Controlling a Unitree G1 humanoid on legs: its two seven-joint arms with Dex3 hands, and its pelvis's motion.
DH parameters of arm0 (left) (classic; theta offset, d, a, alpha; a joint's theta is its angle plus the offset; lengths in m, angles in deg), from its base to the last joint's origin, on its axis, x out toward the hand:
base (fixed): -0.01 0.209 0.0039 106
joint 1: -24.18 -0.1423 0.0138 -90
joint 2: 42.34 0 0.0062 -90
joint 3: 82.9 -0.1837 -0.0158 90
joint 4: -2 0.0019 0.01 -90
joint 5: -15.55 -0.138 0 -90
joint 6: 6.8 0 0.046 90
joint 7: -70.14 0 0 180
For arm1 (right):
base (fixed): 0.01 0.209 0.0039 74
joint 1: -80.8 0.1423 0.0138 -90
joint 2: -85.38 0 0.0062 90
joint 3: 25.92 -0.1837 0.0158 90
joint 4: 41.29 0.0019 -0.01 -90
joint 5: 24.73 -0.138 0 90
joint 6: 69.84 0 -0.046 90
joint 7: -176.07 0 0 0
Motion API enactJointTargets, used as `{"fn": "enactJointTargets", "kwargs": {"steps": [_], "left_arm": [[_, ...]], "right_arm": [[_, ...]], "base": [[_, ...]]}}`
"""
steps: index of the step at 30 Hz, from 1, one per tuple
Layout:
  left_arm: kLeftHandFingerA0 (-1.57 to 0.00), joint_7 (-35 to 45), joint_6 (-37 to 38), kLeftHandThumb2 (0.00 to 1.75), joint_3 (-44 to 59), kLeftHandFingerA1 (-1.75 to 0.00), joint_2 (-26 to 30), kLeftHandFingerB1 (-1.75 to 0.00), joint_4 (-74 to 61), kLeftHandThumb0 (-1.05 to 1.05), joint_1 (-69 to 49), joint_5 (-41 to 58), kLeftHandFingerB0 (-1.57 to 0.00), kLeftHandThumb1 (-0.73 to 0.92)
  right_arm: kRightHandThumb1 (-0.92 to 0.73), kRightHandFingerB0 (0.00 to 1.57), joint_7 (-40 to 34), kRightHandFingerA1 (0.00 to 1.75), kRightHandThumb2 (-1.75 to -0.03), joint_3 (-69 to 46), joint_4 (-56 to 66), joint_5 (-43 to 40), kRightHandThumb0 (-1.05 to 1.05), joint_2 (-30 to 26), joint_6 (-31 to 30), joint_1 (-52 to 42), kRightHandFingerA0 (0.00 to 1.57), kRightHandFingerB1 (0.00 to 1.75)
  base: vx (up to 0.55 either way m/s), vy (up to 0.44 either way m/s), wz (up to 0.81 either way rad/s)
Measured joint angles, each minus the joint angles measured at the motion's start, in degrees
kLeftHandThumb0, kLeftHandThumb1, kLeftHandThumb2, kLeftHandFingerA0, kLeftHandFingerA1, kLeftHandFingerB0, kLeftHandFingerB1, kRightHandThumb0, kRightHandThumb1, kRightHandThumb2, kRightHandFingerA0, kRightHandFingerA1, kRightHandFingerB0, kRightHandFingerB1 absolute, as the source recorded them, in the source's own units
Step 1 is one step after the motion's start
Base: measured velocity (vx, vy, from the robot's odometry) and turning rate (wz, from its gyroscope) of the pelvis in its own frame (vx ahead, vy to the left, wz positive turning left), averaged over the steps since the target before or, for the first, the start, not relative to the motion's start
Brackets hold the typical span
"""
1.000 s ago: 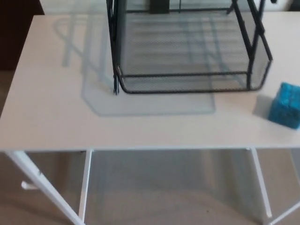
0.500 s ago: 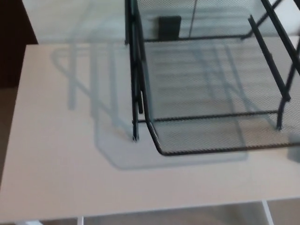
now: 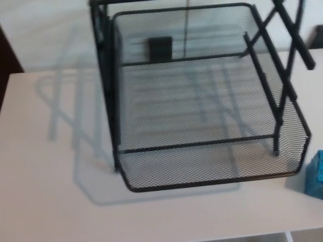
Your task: The robot walks towards a desk on which a file tray is kept in the middle and a cube is kept to its right. The robot lifts the cube using its right hand and places it on the file tray.
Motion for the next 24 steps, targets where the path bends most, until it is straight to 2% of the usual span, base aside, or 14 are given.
{"fn": "enactJointTargets", "kwargs": {"steps": [1,2,4,6,7,9,11,12,13,16,17,20,22,24], "left_arm": [[-0.04,-0.08,0.0,0.92,0.01,-0.35,0.0,-0.11,0.53,-0.76,0.34,0.0,-0.02,0.61],[-0.06,-0.17,0.01,0.93,0.02,-0.42,0.0,-0.13,1.36,-0.75,0.78,-0.02,0.0,0.61],[-0.14,-0.49,0.05,0.93,-0.12,-0.44,0.02,-0.13,3.4,-0.76,1.86,-0.2,0.0,0.6],[-0.11,-0.69,0.06,0.92,-0.16,-0.43,-0.01,-0.11,3.32,-0.75,1.75,-0.25,0.0,0.6],[-0.12,-0.76,0.06,0.91,-0.11,-0.43,0.09,-0.11,3.2,-0.76,1.7,-0.23,0.0,0.59],[-0.07,-0.99,0.02,0.92,-0.02,-0.4,-0.2,-0.13,2.81,-0.73,1.76,-0.23,0.0,0.6],[-0.06,-1.38,0.02,0.92,0.04,-0.41,-0.1,-0.13,2.85,-0.74,2.01,-0.25,0.0,0.6],[-0.02,-1.54,0.03,0.92,0.09,-0.39,-0.07,-0.12,2.86,-0.74,2.05,-0.24,0.0,0.6],[-0.04,-1.65,0.03,0.91,0.11,-0.38,-0.08,-0.13,2.88,-0.73,1.95,-0.24,0.0,0.6],[-0.04,-1.84,0.04,0.91,0.26,-0.37,-0.14,-0.12,3.29,-0.74,2.04,-0.19,-0.02,0.59],[-0.03,-1.89,0.04,0.93,0.44,-0.43,-0.14,-0.15,3.46,-0.74,2.13,-0.14,0.0,0.6],[-0.03,-2.1,0.04,0.92,0.37,-0.41,-0.15,-0.13,2.82,-0.73,2.0,-0.24,0.0,0.6],[-0.06,-2.17,0.01,0.9,0.36,-0.41,-0.16,-0.13,2.46,-0.71,2.06,-0.23,0.0,0.58],[-0.12,-2.22,0.01,0.89,0.49,-0.42,-0.26,-0.12,2.52,-0.73,2.34,-0.16,0.0,0.58]], "right_arm": [[-0.55,0.05,-0.13,0.25,-0.93,-0.23,0.08,-0.06,-0.77,0.02,-0.13,-0.03,0.04,0.23],[-0.62,0.08,-0.23,0.22,-0.98,-0.72,0.12,-0.23,-0.89,0.04,-0.08,-0.06,0.09,0.19],[-0.59,0.04,-0.48,0.29,-0.79,-1.33,0.3,-0.39,-0.83,-0.01,0.04,-0.07,0.09,0.22],[-0.53,0.12,-0.67,0.34,-0.91,-2.2,-0.1,-0.69,-0.77,0.21,0.42,-0.09,0.03,0.28],[-0.74,0.0,-0.75,0.38,-0.63,-2.59,-0.24,-0.87,-0.78,0.34,0.74,-0.12,0.18,0.2],[-0.76,0.0,-0.96,0.36,-0.63,-2.72,-1.07,-1.04,-0.79,0.32,1.26,0.36,0.21,0.21],[-0.58,0.0,-0.64,0.46,-0.95,-2.7,-1.34,-1.19,-0.8,0.37,1.42,0.44,0.12,0.27],[-0.38,0.0,-0.55,0.49,-0.98,-2.61,-1.01,-1.2,-0.38,0.56,1.4,0.2,0.0,0.49],[-0.71,0.1,-0.66,0.34,-0.63,-2.58,-0.43,-1.17,-0.76,0.49,1.42,0.12,0.22,0.24],[-0.73,0.07,-1.28,0.37,-0.63,-2.48,0.51,-1.06,-0.78,0.23,1.44,0.24,0.3,0.23],[-0.59,0.02,-1.43,0.48,-0.96,-2.23,0.59,-0.97,-0.8,0.24,1.44,0.41,0.23,0.26],[-0.54,0.05,-1.47,0.41,-0.87,-3.05,0.32,-1.42,-0.78,0.32,1.92,0.59,0.09,0.33],[-0.73,0.01,-1.45,0.33,-0.62,-3.45,-0.03,-1.54,-0.78,0.33,2.15,0.95,0.13,0.23],[-0.71,0.01,-1.12,0.36,-0.62,-3.33,-0.16,-1.49,-0.76,0.33,1.9,1.46,0.23,0.22]], "base": [[0.05,-0.007,-0.06],[0.04,0.044,-0.11],[0.01,0.052,-0.02],[0.05,0.154,-0.07],[0.02,0.174,0.27],[-0.02,0.19,-0.08],[0.03,0.16,0.16],[0.07,0.099,-0.01],[0.0,0.0,0.0],[0.03,0.01,0.06],[0.0,-0.044,0.06],[-0.03,-0.044,0.03],[0.0,-0.084,0.01],[0.0,0.0,0.0]]}}
